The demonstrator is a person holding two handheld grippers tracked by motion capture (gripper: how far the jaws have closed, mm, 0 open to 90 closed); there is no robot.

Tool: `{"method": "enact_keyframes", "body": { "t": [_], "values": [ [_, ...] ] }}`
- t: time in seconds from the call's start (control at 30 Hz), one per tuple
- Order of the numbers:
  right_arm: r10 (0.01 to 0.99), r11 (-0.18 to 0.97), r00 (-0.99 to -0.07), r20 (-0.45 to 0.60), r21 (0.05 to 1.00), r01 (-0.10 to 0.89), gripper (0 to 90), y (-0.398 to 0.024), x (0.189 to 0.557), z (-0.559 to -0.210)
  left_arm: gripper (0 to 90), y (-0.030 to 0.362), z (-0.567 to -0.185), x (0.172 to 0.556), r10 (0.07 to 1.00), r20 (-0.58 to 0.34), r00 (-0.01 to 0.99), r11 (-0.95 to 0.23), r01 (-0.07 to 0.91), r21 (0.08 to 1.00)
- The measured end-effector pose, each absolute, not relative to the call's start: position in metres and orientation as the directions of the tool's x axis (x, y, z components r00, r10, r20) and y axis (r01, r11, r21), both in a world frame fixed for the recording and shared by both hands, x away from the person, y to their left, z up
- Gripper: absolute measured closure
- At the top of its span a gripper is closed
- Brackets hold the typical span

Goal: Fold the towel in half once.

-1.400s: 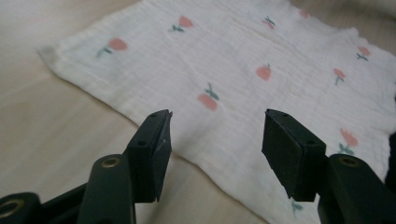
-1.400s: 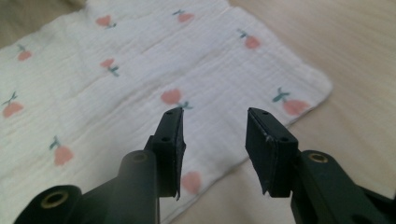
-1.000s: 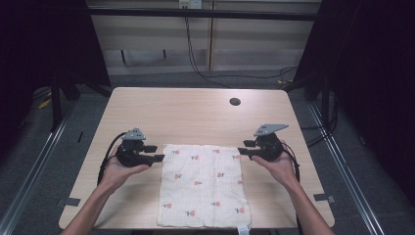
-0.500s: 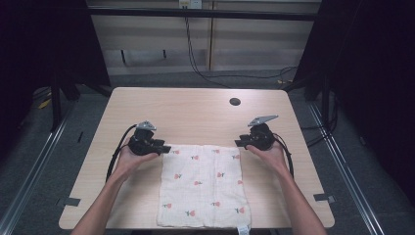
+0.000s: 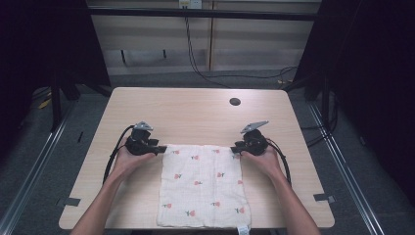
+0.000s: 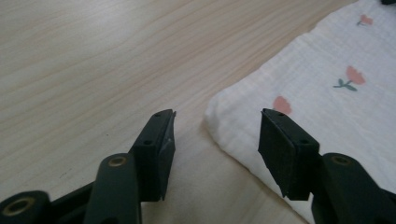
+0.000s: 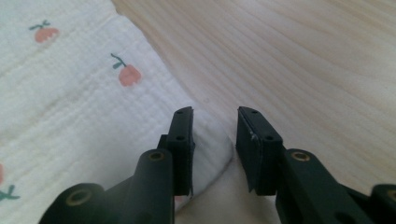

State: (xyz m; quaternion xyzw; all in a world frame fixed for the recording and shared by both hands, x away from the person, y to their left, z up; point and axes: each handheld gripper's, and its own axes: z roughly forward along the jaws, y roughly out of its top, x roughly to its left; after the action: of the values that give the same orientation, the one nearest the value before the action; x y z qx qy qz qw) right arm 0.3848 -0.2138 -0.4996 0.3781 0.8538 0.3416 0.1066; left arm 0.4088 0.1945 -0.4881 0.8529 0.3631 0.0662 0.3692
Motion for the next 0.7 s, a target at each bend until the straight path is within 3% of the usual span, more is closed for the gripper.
{"method": "enact_keyframes", "body": {
  "t": [0.23, 0.43, 0.7],
  "values": [
    [0.701, 0.500, -0.711, 0.060, 0.671, 0.548, 84.2, -0.206, 0.380, -0.500, 44.9, 0.189, -0.494, 0.412, 0.671, -0.126, 0.730, -0.487, 0.563, 0.667],
    [0.699, 0.482, -0.709, 0.088, 0.675, 0.559, 86.6, -0.208, 0.381, -0.501, 47.5, 0.181, -0.497, 0.416, 0.675, -0.099, 0.731, -0.505, 0.556, 0.660],
    [0.709, 0.477, -0.700, 0.083, 0.675, 0.563, 86.8, -0.207, 0.380, -0.501, 74.2, 0.176, -0.497, 0.411, 0.623, -0.072, 0.779, -0.552, 0.503, 0.665]
  ]
}}
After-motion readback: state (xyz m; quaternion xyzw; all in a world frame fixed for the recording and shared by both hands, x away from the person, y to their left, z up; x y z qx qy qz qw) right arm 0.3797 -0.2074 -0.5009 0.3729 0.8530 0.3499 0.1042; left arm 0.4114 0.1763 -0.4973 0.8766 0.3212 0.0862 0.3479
